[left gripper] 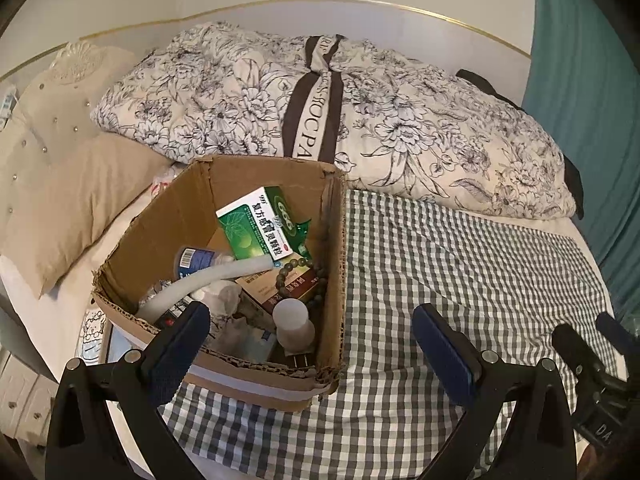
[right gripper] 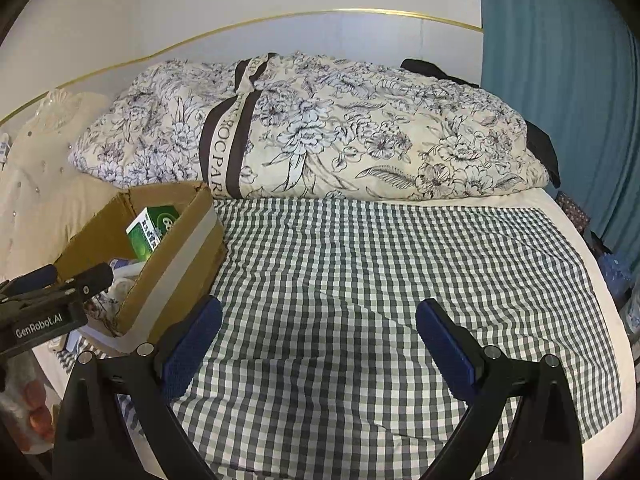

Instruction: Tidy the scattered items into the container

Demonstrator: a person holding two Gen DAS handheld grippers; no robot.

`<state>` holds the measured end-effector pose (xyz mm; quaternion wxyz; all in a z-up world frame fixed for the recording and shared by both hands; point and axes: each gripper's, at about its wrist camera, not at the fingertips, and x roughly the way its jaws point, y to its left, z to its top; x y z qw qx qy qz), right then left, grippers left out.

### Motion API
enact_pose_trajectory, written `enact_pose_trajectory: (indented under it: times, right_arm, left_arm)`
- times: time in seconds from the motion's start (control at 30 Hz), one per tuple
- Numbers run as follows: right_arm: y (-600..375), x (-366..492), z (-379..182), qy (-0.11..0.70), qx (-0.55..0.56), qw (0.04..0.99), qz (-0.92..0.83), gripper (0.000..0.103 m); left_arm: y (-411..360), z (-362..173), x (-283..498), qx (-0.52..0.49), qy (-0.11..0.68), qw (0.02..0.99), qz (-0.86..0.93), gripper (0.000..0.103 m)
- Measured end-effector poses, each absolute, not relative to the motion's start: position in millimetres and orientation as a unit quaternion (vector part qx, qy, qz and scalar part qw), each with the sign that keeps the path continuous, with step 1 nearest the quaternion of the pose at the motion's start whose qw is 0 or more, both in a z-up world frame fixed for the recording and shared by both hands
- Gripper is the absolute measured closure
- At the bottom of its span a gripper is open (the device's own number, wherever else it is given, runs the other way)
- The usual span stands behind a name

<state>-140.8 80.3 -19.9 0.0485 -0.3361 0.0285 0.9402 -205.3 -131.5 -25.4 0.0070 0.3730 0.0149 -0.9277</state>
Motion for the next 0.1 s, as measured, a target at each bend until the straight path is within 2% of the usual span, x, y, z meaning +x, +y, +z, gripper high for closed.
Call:
enact_pose_trajectory:
  times: [0.1]
  right_arm:
    - [80.9,-143.8,-25.6,0.023,-0.347,0.051,0.936,0.005]
  left_arm:
    - [-130.9,-25.3,-206.3,0.374,0.009,0.008,-0.927,0.0]
